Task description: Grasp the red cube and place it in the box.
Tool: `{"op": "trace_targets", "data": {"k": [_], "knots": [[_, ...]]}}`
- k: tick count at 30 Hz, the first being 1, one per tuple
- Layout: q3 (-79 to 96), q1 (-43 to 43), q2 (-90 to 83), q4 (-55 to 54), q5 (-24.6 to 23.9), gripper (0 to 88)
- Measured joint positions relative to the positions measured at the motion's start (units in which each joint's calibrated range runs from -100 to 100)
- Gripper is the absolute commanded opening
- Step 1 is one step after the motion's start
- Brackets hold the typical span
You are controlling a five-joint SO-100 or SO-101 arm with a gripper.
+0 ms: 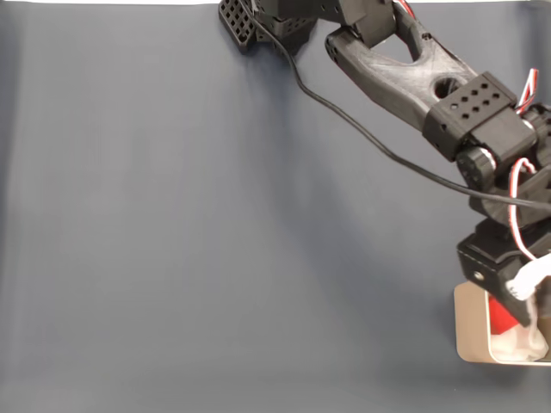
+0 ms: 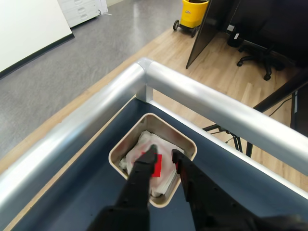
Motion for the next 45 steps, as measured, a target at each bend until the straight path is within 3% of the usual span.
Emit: {"op": "trace_targets", "data": {"k": [11, 13, 14, 17, 24, 31, 39, 45], "knots": [[35.26, 21.36, -25.79, -11.85, 1.51, 0.0], [43.49, 24.26, -32.74, -12.81, 1.47, 0.0], [55.79, 25.82, -44.81, -13.44, 0.98, 0.0], [61.48, 25.67, -49.93, -15.27, 0.0, 0.0], [106.24, 25.15, -92.05, -17.26, -2.05, 0.0], [135.53, 25.07, -121.75, -12.41, -3.71, 0.0], [151.63, 25.07, -135.82, -0.48, -4.44, 0.0], [153.71, 25.0, -137.04, 9.31, -3.71, 0.0]]}}
